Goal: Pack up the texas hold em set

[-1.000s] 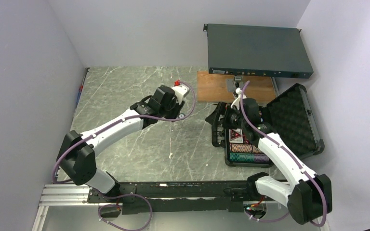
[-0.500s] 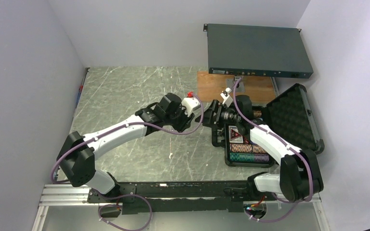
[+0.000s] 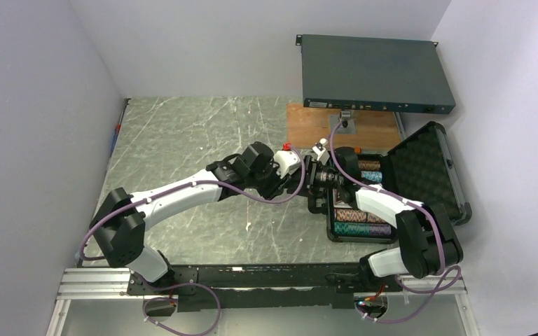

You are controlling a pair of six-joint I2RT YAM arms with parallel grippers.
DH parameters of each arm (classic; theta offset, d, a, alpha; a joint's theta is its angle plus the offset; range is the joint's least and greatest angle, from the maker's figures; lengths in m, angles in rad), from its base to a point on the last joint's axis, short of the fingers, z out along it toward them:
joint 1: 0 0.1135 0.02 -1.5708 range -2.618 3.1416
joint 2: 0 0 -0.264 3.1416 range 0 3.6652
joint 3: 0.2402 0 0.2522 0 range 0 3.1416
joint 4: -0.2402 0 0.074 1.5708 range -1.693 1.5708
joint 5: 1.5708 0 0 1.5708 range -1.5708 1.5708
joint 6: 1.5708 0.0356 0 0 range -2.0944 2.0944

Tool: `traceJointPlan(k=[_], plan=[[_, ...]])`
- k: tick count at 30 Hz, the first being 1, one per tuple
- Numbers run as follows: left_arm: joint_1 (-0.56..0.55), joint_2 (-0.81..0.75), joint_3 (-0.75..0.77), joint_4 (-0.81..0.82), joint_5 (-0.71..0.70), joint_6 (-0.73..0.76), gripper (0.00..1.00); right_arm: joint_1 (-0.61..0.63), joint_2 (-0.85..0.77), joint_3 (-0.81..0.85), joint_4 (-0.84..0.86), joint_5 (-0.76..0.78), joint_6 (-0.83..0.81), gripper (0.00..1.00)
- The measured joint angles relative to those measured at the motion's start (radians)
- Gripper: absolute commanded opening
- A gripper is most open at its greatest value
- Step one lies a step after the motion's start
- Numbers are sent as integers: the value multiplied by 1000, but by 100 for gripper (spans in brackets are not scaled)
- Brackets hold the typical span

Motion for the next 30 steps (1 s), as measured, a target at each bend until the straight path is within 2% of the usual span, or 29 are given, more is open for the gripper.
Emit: traceJointPlan(k=[9,11,13,14,15,16,19,21,22,25,30], plan=[[-23,12,4,-6,0,0,2,50,39,-6,94,-15,47,38],[-26,12,5,-7,1,0,2,55,45,-14,107,-15,55,28],[-30,12,5,-8,0,1,4,56,46,-23,113,-14,61,8],[-32,12,5,-8,0,2,9,56,46,-24,113,-15,57,0],[-33,12,5,-7,0,3,14,56,46,-28,116,-14,60,0],[-34,12,5,-7,0,3,23,56,45,-32,117,-14,60,0],[-37,12,5,-8,0,3,59,58,24,-32,75,8,32,0],[-40,8,5,-8,-8,8,78,67,-23,-12,-40,83,-34,0],[-42,-2,4,-8,-19,11,84,69,-47,5,-117,134,-68,0],[-42,-74,-11,10,-55,14,92,71,-129,101,-433,426,-165,0],[-39,-230,-47,56,-109,4,93,70,-240,224,-766,810,-215,0]])
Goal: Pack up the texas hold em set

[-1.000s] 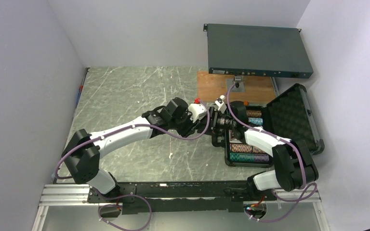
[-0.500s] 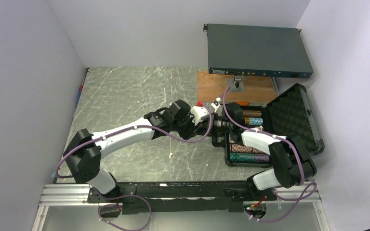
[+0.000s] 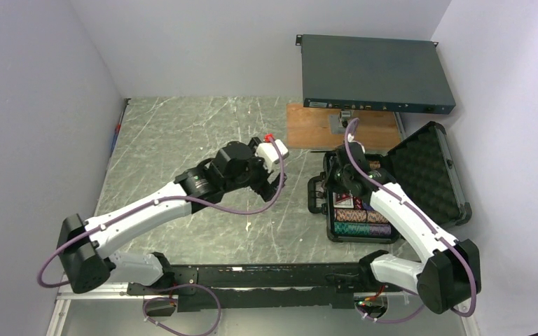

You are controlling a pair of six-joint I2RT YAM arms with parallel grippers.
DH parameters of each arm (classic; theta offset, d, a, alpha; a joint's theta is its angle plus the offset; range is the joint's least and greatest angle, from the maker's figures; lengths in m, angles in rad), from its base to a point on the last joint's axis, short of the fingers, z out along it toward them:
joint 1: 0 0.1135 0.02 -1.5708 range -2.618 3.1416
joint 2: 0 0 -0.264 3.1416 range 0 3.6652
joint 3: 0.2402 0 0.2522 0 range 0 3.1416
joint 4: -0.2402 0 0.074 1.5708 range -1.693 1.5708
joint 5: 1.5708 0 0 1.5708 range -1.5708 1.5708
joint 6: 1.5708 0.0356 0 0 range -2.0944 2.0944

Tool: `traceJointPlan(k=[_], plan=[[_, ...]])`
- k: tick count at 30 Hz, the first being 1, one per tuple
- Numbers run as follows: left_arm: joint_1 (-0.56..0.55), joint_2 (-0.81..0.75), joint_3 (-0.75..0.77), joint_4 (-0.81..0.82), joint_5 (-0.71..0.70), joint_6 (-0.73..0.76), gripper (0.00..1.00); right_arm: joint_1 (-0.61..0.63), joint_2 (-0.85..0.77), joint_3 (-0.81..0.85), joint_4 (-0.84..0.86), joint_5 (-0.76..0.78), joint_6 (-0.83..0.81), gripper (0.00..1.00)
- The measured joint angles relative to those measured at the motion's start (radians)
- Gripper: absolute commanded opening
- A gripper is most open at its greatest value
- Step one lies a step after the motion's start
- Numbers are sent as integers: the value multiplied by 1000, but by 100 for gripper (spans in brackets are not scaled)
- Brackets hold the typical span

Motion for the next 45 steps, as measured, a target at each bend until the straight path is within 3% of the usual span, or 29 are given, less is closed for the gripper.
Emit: traceJointPlan(k=[4,9,15,22,33,37,38,45], plan=[[0,-66,-14,46,-48,-10,94,0,31,42,-202,194,-28,0],[0,-87,-40,63,-127,-28,96,5,76,42,-330,262,-64,0],[0,-88,-42,56,-155,-40,97,27,125,52,-378,288,-93,0],[0,-88,-42,56,-155,-68,96,133,191,77,-398,315,-103,0],[0,-87,-42,55,-154,-88,96,144,246,82,-419,341,-93,0],[0,-87,-42,52,-154,-88,96,144,264,82,-420,347,-91,37],[0,-87,-42,52,-155,-88,96,145,262,82,-420,352,-92,42],[0,-88,-42,52,-174,-88,96,144,232,114,-426,369,-104,47]])
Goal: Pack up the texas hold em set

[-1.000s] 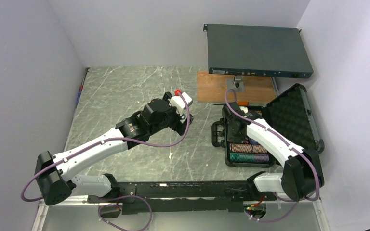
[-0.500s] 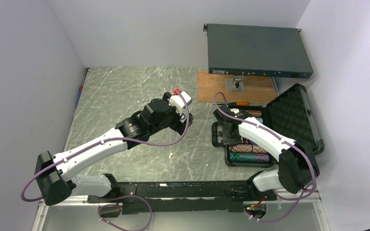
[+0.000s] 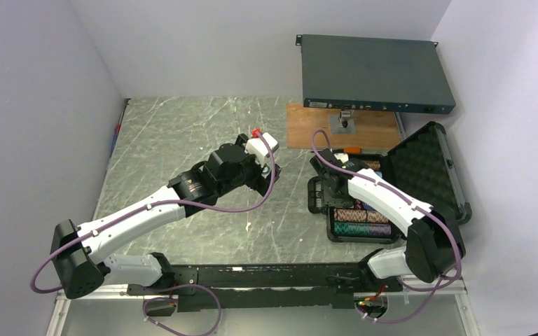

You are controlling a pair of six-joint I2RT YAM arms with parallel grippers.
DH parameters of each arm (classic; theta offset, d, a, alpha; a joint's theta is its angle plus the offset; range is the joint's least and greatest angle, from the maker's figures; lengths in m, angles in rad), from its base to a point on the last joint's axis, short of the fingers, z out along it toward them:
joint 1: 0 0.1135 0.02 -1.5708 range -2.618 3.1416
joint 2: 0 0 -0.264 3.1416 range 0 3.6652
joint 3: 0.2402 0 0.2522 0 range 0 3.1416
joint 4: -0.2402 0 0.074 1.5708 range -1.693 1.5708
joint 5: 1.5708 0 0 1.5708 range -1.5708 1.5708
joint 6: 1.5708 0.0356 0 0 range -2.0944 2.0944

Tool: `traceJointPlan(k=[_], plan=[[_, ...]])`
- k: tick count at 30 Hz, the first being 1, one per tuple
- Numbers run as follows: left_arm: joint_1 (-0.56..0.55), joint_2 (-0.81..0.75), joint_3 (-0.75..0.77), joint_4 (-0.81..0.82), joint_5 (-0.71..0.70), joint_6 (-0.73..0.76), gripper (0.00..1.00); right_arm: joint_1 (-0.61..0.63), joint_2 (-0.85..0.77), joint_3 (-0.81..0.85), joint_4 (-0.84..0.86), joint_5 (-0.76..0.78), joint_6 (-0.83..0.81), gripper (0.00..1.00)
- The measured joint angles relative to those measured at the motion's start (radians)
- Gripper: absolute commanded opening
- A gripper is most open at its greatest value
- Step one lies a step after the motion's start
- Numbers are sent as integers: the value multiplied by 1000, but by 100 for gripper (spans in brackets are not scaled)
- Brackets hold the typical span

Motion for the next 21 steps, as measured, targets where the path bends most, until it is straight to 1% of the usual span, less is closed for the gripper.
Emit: traceJointPlan(k=[3,4,5,6,7,10,12,21], plan=[[0,0,0,0,-5,0,96,0,-14,5,0,3,0,46],[0,0,0,0,-7,0,96,0,-18,5,0,3,-1,43],[0,0,0,0,-7,0,96,0,-23,5,1,3,-1,35],[0,0,0,0,-8,0,96,0,-26,5,1,3,0,25],[0,0,0,0,-8,0,96,0,-31,4,1,4,1,17],[0,0,0,0,-10,0,96,0,-37,2,1,8,13,9],[0,0,0,0,-13,0,96,-1,-37,-5,1,11,22,7],[0,0,0,0,-15,0,97,-13,-24,-33,2,10,39,7]])
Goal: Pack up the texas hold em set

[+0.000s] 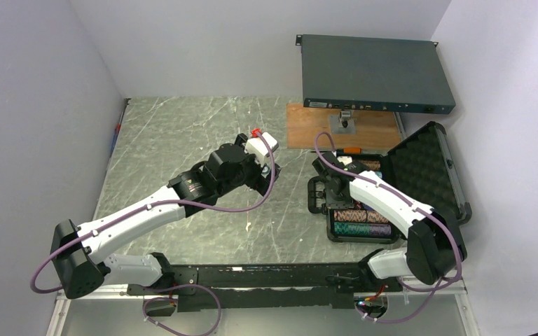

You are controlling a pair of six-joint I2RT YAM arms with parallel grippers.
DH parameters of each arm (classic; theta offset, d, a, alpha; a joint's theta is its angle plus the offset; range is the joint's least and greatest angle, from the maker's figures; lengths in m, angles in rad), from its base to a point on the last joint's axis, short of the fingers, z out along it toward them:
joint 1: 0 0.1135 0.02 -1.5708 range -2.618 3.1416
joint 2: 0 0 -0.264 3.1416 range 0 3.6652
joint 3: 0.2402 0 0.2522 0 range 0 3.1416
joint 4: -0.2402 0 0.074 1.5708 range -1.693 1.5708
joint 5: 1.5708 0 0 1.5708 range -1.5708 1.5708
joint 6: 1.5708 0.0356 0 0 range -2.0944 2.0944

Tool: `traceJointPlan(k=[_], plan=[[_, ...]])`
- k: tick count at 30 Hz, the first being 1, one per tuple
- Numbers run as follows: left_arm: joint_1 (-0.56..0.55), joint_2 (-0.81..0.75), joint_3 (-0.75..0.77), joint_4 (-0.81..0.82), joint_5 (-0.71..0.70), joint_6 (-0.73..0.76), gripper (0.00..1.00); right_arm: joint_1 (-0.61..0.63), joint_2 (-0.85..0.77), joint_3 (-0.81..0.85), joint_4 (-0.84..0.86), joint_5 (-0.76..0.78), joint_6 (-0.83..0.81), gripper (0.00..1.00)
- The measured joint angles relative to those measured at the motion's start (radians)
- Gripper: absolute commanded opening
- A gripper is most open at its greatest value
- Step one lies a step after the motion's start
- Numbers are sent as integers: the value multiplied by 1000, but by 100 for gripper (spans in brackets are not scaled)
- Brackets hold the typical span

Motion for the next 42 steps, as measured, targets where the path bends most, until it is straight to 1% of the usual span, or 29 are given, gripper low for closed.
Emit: traceJointPlan(k=[10,14,17,22,27,33,37,39,40,42], plan=[[0,0,0,0,0,0,97,-10,41,-16,10,-21,2,3],[0,0,0,0,0,0,97,-11,45,-13,2,-6,9,3],[0,0,0,-3,0,0,97,-11,24,2,-6,4,9,5],[0,0,0,-16,0,0,97,-11,-65,37,0,-2,8,7],[0,0,0,-21,0,0,97,-17,-58,16,19,-48,13,6],[0,0,0,-23,0,1,98,-75,-6,-47,49,-83,18,5],[0,0,0,-23,0,1,98,-101,-4,-51,53,-95,18,5],[0,0,0,-24,0,1,98,-102,-4,-51,53,-97,16,7],[0,0,0,-24,0,0,98,-103,-4,-51,53,-97,14,10],[0,0,0,-24,0,0,98,-102,-6,-49,53,-105,5,22]])
